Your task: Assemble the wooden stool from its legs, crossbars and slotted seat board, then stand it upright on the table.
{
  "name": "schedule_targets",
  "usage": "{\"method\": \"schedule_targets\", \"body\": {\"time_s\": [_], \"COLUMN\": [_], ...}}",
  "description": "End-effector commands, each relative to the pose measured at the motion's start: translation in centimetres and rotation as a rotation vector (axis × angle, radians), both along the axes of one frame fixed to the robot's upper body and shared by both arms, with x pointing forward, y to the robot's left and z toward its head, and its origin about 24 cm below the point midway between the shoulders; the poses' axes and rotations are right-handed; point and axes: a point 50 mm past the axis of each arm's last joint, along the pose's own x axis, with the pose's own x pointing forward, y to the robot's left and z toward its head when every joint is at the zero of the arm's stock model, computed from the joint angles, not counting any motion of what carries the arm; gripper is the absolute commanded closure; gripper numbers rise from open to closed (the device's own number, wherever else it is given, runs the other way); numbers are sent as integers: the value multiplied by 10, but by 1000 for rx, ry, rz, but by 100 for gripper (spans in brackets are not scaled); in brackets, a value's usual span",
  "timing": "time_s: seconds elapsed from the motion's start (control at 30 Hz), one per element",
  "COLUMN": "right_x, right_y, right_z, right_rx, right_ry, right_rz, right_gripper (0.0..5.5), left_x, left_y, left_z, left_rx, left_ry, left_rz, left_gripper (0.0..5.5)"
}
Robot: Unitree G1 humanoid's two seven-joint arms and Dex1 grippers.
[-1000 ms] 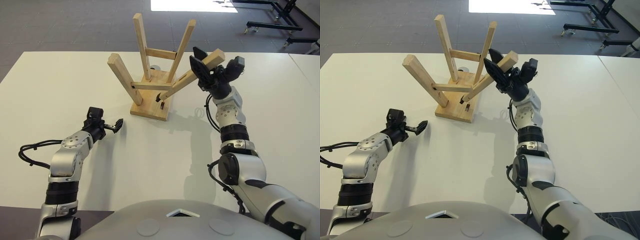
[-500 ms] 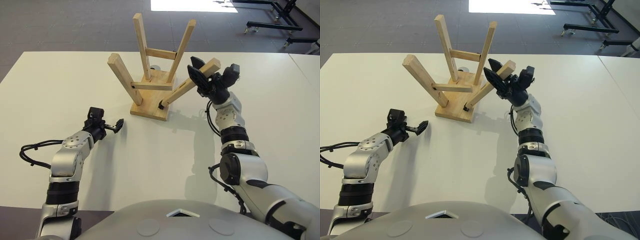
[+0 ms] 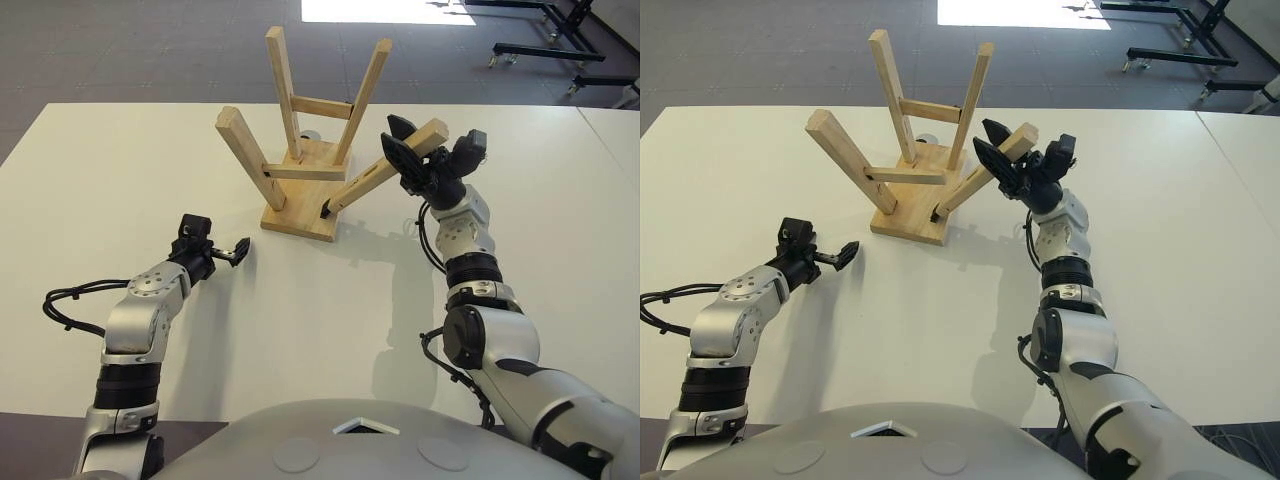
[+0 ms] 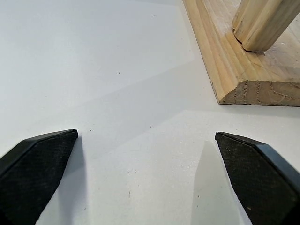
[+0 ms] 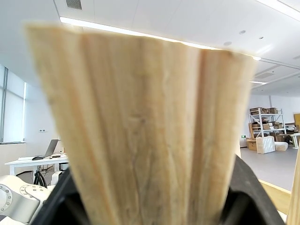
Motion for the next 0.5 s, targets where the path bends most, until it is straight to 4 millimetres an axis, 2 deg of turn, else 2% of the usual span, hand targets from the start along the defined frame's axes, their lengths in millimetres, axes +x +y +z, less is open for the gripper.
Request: {"method": "schedule_targets", "body": {"time_s": [0.03, 0.3, 0.5], "right_x": [-3, -7, -5], "right_y": [3, 5, 9], "right_z": [-8, -9, -1], "right_rx": [-34, -147, -192], "right_ry": [19, -13, -37], "right_rz": [9, 85, 104], "right_gripper": [345, 345, 345], "left_x": [2, 2, 2], "left_y": [-2, -4, -5], "left_z": [3, 2, 2], "left_rx": [6, 4, 2], "left_ry": [-8, -11, -16], "left_rz": [-13, -14, -10], "left_gripper": [10, 10, 10]}}
